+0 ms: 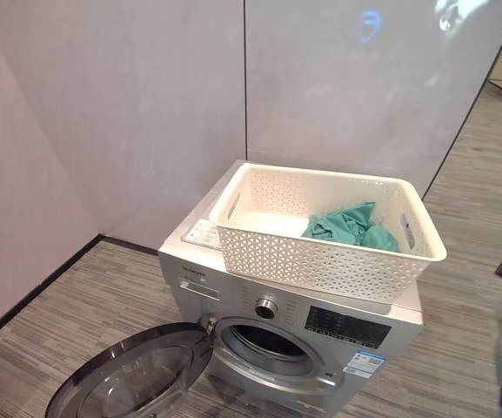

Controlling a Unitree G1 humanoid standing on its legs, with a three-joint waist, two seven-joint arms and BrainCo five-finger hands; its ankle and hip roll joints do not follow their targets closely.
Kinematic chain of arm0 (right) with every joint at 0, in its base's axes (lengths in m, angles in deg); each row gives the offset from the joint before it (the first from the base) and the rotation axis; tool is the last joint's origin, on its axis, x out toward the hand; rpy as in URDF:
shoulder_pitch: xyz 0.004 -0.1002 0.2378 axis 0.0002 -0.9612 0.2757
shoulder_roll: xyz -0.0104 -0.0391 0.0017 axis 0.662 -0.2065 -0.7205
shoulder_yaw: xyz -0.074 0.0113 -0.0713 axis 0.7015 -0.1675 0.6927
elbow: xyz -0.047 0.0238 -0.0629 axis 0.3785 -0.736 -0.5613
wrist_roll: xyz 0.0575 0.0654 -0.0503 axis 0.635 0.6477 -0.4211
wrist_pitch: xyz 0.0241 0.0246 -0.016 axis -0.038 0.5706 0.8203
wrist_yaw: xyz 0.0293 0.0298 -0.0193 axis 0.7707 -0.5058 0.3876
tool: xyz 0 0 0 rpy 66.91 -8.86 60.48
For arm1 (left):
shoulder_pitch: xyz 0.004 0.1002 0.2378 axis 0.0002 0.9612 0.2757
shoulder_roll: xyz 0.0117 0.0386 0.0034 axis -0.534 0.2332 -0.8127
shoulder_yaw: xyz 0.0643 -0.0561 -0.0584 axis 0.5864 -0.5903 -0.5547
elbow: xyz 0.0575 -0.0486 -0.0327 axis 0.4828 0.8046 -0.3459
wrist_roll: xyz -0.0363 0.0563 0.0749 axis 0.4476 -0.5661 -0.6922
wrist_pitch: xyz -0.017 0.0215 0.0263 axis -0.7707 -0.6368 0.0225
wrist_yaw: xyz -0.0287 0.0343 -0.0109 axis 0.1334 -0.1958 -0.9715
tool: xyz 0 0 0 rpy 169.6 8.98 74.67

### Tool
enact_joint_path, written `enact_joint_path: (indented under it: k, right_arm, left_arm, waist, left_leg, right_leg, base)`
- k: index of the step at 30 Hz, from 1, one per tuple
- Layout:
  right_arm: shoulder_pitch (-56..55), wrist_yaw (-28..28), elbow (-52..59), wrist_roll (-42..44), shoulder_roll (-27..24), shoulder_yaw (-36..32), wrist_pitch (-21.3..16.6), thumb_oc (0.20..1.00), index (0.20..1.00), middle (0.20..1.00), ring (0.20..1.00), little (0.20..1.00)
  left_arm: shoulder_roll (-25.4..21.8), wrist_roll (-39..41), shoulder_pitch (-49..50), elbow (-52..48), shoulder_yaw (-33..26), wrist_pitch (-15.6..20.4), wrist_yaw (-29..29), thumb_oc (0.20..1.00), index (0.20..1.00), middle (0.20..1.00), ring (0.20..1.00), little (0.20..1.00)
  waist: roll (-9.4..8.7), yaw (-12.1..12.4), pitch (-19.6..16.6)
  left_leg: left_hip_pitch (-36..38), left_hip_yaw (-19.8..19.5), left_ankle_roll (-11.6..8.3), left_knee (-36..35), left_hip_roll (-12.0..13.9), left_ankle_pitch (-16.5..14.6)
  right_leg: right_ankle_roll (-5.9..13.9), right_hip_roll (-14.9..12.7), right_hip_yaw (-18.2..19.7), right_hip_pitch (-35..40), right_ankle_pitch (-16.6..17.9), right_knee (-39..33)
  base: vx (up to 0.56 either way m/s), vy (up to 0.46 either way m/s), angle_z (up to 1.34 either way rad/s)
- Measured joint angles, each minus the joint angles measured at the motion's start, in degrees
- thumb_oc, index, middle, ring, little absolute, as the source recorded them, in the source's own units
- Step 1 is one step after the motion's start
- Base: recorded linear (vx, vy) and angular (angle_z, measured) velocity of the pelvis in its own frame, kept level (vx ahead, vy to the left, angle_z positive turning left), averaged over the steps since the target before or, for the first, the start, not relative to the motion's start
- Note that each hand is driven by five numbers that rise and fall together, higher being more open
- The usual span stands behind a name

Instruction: Grab the laundry basket,head to the washer,open it,put in the laundry and shut it.

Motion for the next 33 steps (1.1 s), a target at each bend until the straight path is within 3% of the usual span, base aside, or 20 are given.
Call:
enact_joint_path:
  k: [2,3,8,13,15,22,33]
  right_arm:
    - [2.05,3.24,-2.57,-2.03,-6.25,2.48,2.09,1.000,1.000,1.000,1.000,1.000]
    - [3.38,7.15,-5.36,-2.65,-12.86,6.23,3.70,1.000,1.000,1.000,1.000,1.000]
    - [7.21,22.96,-6.06,-4.18,-26.62,18.73,8.36,1.000,1.000,1.000,1.000,1.000]
    - [7.70,34.10,-5.52,-3.03,-30.04,19.44,10.47,1.000,1.000,1.000,1.000,1.000]
    - [16.63,38.02,-9.51,-2.50,-32.61,29.25,11.48,1.000,1.000,1.000,1.000,1.000]
    - [32.28,43.64,-15.53,-4.26,-33.49,45.46,11.91,1.000,1.000,1.000,1.000,1.000]
    - [34.01,47.85,-17.20,-6.85,-33.53,51.42,12.76,1.000,1.000,1.000,1.000,1.000]
  left_arm:
    - [-0.32,-0.38,0.46,-0.02,0.04,-0.08,-0.84,1.000,1.000,1.000,1.000,1.000]
    - [-0.38,-0.38,0.67,0.04,0.26,-0.11,-1.70,1.000,1.000,1.000,1.000,1.000]
    - [-1.17,-0.18,0.25,0.17,0.43,-0.89,-5.08,1.000,1.000,1.000,1.000,1.000]
    - [-1.81,-0.09,0.78,0.11,0.55,-1.11,-7.70,1.000,1.000,1.000,1.000,1.000]
    - [-2.10,0.30,1.30,0.13,1.49,-1.28,-9.03,1.000,1.000,1.000,1.000,1.000]
    - [-2.40,2.55,0.79,0.17,1.56,-1.44,-9.94,1.000,1.000,1.000,1.000,1.000]
    - [-2.33,3.97,1.62,0.22,1.10,-2.01,-11.57,1.000,1.000,1.000,1.000,1.000]
  waist:
    - [-0.20,-0.06,0.09]
    - [-0.28,0.02,0.06]
    - [-1.23,0.40,0.86]
    - [-1.61,1.07,1.43]
    - [-1.45,1.00,1.52]
    - [-2.05,2.61,2.25]
    - [-2.55,3.17,2.27]
  left_leg:
    - [0.02,-0.01,-0.10,0.01,0.07,0.37]
    - [0.03,-0.06,-0.08,0.01,0.09,0.38]
    - [-0.69,-0.69,-0.29,0.00,0.63,0.49]
    - [-0.70,-1.58,-0.45,0.06,0.54,0.64]
    - [-0.63,-1.58,-0.50,0.29,0.63,0.66]
    - [-0.87,-1.82,-0.59,0.27,0.99,0.65]
    - [-1.65,-3.02,-0.69,0.29,1.03,0.76]
  right_leg:
    - [-0.06,0.04,-0.04,0.02,0.06,-0.01]
    - [-0.06,0.04,-0.14,0.09,0.06,-0.02]
    - [-0.01,0.50,-0.78,-0.16,-0.15,-0.50]
    - [-0.51,0.61,-1.87,0.15,-0.24,-0.34]
    - [-0.62,0.86,-1.75,0.21,-0.15,-0.05]
    - [-0.79,1.21,-2.15,0.17,-0.36,-0.16]
    - [-0.92,1.26,-3.33,0.19,-0.49,-0.07]
  base:
    - [-0.03,-0.051,0.05]
    - [-0.02,-0.039,0.01]
    - [0.01,-0.039,0.06]
    - [0.01,-0.017,0.09]
    - [0.00,0.000,0.00]
    - [0.00,-0.001,0.00]
    - [0.01,-0.002,0.05]
